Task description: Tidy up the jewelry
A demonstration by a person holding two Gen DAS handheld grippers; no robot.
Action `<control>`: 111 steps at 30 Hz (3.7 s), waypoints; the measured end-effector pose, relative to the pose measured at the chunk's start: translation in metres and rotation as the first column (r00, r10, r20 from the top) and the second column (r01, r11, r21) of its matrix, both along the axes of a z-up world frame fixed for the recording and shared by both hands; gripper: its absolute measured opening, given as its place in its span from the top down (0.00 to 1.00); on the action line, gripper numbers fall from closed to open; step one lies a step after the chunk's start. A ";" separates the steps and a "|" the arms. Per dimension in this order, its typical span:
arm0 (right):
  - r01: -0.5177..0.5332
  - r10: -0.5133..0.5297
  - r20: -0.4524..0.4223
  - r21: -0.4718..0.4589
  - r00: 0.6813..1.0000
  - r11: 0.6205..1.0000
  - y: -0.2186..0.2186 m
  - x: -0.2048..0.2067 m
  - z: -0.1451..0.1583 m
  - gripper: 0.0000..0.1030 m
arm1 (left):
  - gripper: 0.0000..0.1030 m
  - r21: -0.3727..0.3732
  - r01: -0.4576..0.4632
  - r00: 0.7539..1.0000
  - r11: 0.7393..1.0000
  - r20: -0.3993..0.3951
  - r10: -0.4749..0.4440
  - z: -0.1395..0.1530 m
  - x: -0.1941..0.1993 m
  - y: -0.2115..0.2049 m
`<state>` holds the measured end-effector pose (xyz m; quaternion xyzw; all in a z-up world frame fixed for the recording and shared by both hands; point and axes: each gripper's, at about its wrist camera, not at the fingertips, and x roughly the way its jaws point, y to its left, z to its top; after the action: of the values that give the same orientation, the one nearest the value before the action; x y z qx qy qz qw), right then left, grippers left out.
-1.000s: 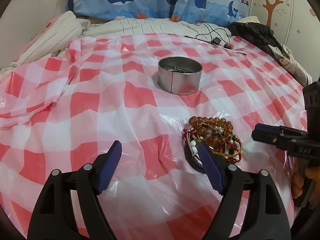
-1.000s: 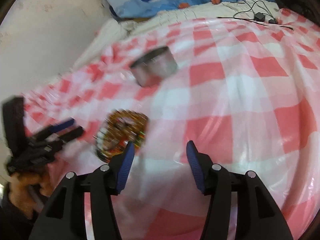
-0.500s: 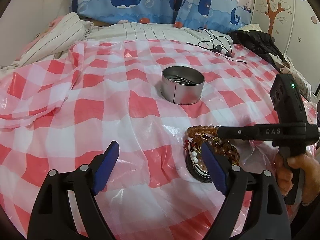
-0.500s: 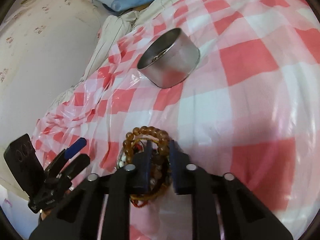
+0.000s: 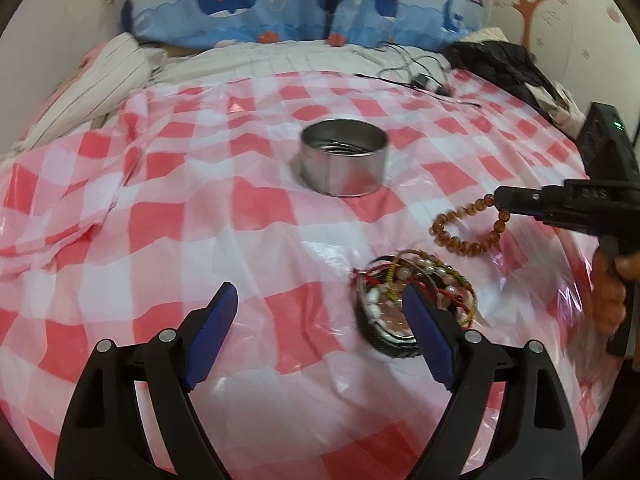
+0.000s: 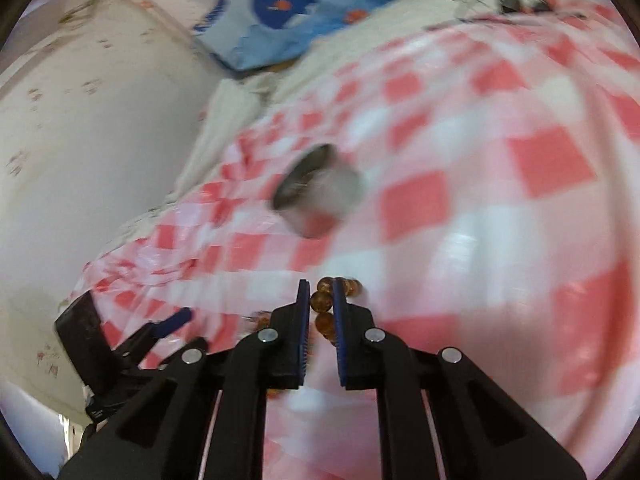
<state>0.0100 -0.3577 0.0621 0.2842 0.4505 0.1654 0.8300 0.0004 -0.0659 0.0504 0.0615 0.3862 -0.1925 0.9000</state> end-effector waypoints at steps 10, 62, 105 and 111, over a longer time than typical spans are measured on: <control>0.002 -0.016 -0.079 -0.170 0.997 0.985 0.000 -0.001 -0.016 0.75 | 0.22 0.186 0.280 0.954 0.942 0.054 -0.295 0.000 0.012 -0.075; -0.039 0.032 0.243 0.025 0.969 0.999 0.006 -0.011 0.036 0.88 | 0.98 -0.065 0.164 0.986 0.984 0.034 -0.162 0.024 0.051 -0.031; -0.142 0.073 0.363 0.167 0.929 0.976 0.022 0.105 0.075 0.88 | 0.97 -0.213 0.015 1.000 0.977 0.014 -0.013 0.030 0.176 -0.048; -0.157 0.139 0.229 0.062 0.964 0.986 0.052 0.137 0.039 0.88 | 0.77 -0.092 -0.022 0.998 0.996 -0.053 0.017 0.006 0.187 -0.046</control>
<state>0.1467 -0.3055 0.1011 0.2623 0.3672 0.2758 0.8487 0.1870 -0.1117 0.0560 0.0110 0.4006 -0.2031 0.8934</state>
